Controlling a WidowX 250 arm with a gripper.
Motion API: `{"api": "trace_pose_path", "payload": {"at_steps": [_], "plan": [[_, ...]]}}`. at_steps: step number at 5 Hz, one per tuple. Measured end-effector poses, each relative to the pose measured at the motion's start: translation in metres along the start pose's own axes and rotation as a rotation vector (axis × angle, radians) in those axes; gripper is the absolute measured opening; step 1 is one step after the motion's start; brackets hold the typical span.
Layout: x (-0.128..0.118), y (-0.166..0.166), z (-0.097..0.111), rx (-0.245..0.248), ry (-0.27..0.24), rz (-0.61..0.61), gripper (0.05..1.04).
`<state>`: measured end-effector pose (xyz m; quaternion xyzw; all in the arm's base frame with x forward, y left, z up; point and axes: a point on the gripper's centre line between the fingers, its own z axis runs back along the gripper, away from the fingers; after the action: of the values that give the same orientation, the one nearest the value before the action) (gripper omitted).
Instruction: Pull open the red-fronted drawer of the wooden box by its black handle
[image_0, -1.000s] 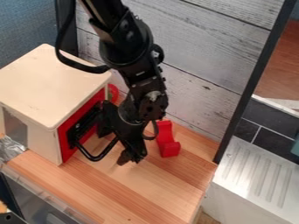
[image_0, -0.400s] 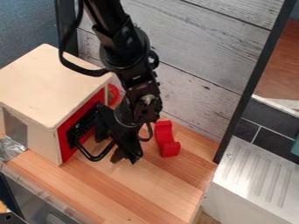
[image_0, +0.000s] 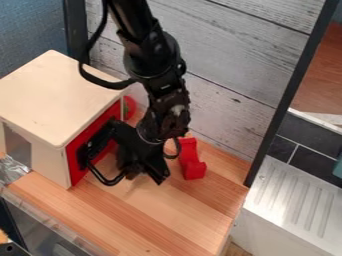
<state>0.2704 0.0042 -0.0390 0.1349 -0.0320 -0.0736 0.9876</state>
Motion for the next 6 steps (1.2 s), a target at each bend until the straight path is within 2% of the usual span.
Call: {"api": "trace_pose_path", "payload": {"at_steps": [1, 3, 4, 5, 6], "plan": [[0.002, -0.009, -0.002, -0.032, 0.014, 0.047, 0.153], [0.006, -0.018, -0.001, -0.048, 0.015, 0.054, 0.151], [0.01, -0.028, 0.007, -0.057, -0.009, 0.036, 0.151], [0.015, -0.037, 0.025, -0.076, -0.049, 0.033, 0.151], [0.014, -0.039, 0.028, -0.087, -0.044, 0.032, 0.151]]}}
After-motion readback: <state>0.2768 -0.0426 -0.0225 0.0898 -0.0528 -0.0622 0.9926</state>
